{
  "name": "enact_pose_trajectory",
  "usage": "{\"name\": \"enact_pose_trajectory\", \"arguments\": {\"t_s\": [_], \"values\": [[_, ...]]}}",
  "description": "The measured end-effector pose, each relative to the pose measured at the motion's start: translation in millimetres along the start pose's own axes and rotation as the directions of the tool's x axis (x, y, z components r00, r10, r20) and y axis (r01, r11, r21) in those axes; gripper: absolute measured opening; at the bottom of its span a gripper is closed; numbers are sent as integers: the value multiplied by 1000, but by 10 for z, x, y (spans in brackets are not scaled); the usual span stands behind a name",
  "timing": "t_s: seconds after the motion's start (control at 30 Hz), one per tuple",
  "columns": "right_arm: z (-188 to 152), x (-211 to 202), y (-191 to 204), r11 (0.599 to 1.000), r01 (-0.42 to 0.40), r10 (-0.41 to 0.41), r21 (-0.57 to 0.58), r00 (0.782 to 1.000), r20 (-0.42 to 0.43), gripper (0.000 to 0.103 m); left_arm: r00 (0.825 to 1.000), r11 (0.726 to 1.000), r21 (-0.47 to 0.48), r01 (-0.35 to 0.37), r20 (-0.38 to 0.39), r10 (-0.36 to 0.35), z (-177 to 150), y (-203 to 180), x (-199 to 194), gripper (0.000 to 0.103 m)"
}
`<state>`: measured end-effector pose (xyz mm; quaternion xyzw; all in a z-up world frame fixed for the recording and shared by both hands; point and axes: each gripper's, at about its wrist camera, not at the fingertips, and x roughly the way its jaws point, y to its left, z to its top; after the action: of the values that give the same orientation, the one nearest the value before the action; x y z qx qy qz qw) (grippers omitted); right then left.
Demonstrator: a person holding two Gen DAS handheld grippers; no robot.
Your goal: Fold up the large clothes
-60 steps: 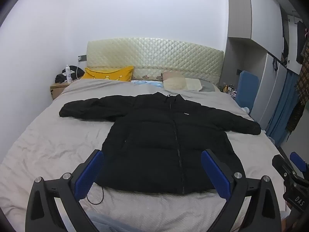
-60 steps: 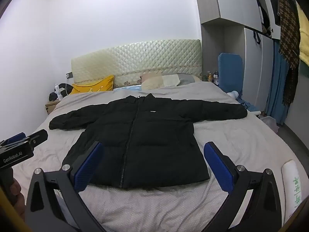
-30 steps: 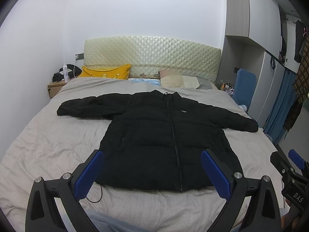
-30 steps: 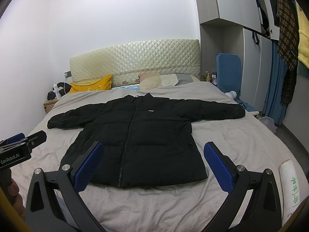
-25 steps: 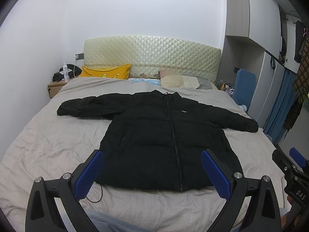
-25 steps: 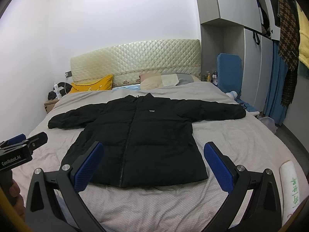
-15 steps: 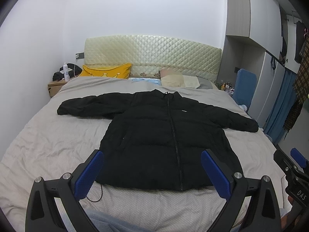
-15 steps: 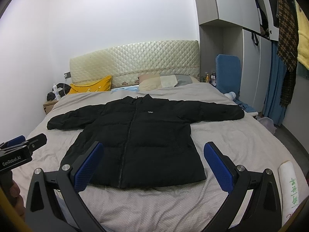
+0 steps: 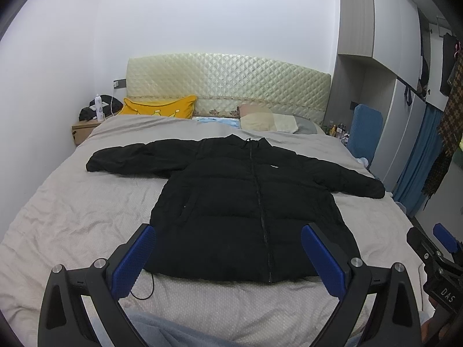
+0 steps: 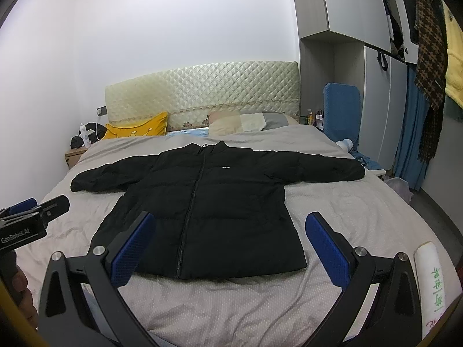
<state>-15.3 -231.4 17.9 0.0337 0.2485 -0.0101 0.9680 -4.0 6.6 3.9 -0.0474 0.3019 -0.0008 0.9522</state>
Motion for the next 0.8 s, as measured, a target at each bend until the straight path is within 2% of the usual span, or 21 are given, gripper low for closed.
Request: {"name": "enact_pose_trajectory", "arguments": {"t_s": [0.43,0.8], "values": [[-9,-182,-34,1000,1,-1,-20,1000,9,103,1000,1000,-3,9,-13,-9,-74,32,-195,102],[-78,-373,-31,1000,-12,13,-27,999,33,103,1000,1000,9,12,29,-12,-143,-3,-498,102]]}}
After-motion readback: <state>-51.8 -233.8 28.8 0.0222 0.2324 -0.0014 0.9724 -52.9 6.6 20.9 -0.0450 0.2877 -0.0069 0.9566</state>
